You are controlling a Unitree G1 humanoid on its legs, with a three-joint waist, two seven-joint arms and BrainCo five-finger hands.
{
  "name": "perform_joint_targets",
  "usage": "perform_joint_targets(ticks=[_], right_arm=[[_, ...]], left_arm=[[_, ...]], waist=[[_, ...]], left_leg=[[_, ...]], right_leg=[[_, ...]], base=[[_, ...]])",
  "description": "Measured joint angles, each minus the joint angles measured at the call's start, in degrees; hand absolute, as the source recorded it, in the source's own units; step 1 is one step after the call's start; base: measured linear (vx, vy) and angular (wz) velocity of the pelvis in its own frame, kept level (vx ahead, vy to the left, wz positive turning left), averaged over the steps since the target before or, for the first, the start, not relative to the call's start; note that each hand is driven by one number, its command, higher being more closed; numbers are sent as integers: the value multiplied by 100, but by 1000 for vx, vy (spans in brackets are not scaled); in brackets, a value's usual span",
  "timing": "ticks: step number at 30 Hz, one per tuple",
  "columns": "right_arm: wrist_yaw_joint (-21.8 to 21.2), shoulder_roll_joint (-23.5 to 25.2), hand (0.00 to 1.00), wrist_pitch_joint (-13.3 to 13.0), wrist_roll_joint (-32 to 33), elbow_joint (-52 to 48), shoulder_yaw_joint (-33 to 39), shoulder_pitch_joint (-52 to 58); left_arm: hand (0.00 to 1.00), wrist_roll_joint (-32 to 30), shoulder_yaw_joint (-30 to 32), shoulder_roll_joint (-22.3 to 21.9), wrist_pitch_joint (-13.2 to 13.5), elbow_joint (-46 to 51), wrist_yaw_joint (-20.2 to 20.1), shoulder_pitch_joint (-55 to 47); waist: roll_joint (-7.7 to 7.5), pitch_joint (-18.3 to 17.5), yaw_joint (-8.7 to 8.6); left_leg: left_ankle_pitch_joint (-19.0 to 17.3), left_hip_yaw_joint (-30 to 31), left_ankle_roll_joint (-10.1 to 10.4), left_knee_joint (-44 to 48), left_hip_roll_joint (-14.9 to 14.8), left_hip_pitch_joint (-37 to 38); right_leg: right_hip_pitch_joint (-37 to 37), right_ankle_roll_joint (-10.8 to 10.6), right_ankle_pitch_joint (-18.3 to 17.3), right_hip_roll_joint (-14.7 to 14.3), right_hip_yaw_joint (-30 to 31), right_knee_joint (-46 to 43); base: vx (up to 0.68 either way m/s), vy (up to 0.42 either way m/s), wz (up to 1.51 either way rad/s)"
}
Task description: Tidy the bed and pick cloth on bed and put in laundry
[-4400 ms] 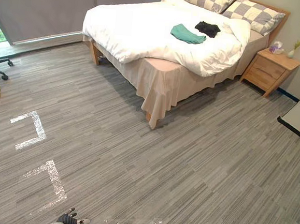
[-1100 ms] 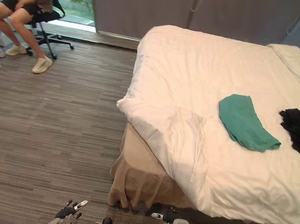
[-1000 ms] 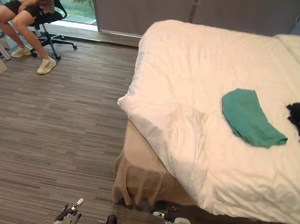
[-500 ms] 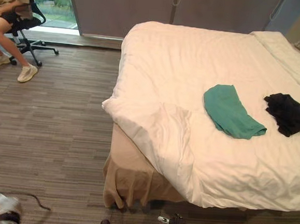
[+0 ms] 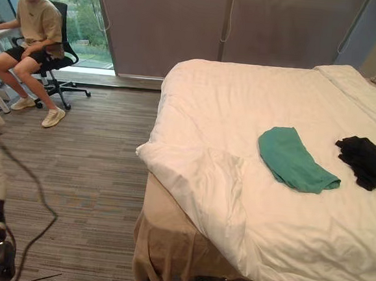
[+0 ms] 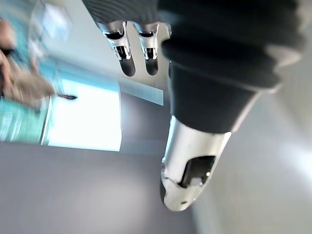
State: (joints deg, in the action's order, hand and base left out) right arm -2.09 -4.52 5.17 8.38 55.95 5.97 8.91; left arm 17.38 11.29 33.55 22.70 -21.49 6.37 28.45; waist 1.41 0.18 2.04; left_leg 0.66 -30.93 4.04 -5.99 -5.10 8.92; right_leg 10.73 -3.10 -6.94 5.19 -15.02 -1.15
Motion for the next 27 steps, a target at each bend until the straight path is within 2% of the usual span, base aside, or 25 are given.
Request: perform_joint_targets(ticks=[2, 5, 7, 9, 11, 12, 14, 16, 19, 20, 21, 23, 27], right_arm=[[-1, -8, 0, -41, 122, -33, 192, 20], [-7, -9, 0, -112, 208, -107, 383, 60], [-23, -15, 0, -124, 200, -100, 531, 242], [-49, -12, 0, -121, 193, -65, 704, 518], [-57, -1, 0, -131, 209, 2, 836, 760], [-70, 0, 0, -122, 196, 41, 870, 915], [-81, 7, 0, -128, 198, 76, 937, 1013], [-123, 5, 0, -185, 203, 81, 907, 997], [-147, -8, 0, -243, 219, -13, 761, 990], [-147, -19, 0, -246, 239, -30, 704, 987], [-150, -28, 0, -248, 293, -99, 620, 961], [-175, -74, 0, -305, 504, -216, 408, 843], [-231, -132, 0, -405, 852, -354, 129, 665]], left_arm=[[0, -756, -827, -83, -149, -21, -56, 356], [0, -1487, -1547, -319, -325, -145, -134, 632], [0, -1959, -2184, -695, -525, -488, -157, 841], [0, -2310, -2509, -921, -725, -743, -161, 875], [0, -2631, -2743, -1098, -920, -1055, -165, 875], [0, -2912, -2930, -1167, -1109, -1307, -166, 875], [0, -3188, -3102, -1283, -1295, -1554, -164, 873], [0, -3574, -3208, -1391, -1663, -1781, -142, 880], [0, -3739, -3203, -1482, -2126, -1953, -95, 889], [0, -3762, -3202, -1498, -2201, -2046, -92, 893], [0, -3890, -3194, -1499, -2373, -2161, -86, 904], [0, -3950, -3141, -1498, -2622, -2331, 30, 939], [0, -4150, -3027, -1488, -2855, -2518, 75, 1327]], waist=[[2, -3, -190], [15, -3, -376], [26, -10, -512], [30, -9, -625], [47, -18, -656], [49, -18, -751], [44, -16, -826], [62, -13, -910], [86, 52, -928], [88, 52, -945], [75, 102, -1003], [55, 347, -1057], [-67, 789, -1050]], left_leg=[[-9, -225, -15, -2, -22, -1], [-7, -396, -11, -3, -32, -2], [-11, -571, -16, -4, -42, -5], [26, -640, -49, -4, -54, -2], [46, -766, -39, -4, -80, -6], [84, -806, -24, -2, -101, -22], [167, -852, -10, -1, -106, -21], [301, -971, -12, -2, -132, -120], [313, -1094, -7, -2, -260, -277], [314, -1099, -9, -2, -285, -323], [314, -1095, -11, -2, -314, -415], [339, -1112, -44, -2, -343, -612], [409, -1257, -126, -2, -345, -943]], right_leg=[[-168, 1, 1, -7, 244, -96], [-305, 25, 19, -18, 434, -159], [-426, 26, 44, -38, 632, -191], [-471, 26, 55, -60, 719, -191], [-573, 31, 59, -99, 857, -236], [-649, 31, 59, -125, 924, -281], [-690, 47, 72, -129, 961, -299], [-864, 68, 153, -164, 1132, -354], [-1112, 88, 270, -305, 1292, -351], [-1172, 116, 293, -334, 1299, -352], [-1281, 131, 305, -363, 1301, -350], [-1493, 232, 403, -397, 1335, -348], [-1879, 240, 590, -398, 1422, -307]], base=[[-78, 20, -52], [-40, 24, -41], [1, 23, -40], [33, 2, -31], [47, -15, -31], [44, -34, -18], [23, -40, -14], [-40, -49, -29], [-86, -61, -34], [-123, -62, -16], [-102, -48, -4], [-192, -43, -7], [-214, -8, -9]])
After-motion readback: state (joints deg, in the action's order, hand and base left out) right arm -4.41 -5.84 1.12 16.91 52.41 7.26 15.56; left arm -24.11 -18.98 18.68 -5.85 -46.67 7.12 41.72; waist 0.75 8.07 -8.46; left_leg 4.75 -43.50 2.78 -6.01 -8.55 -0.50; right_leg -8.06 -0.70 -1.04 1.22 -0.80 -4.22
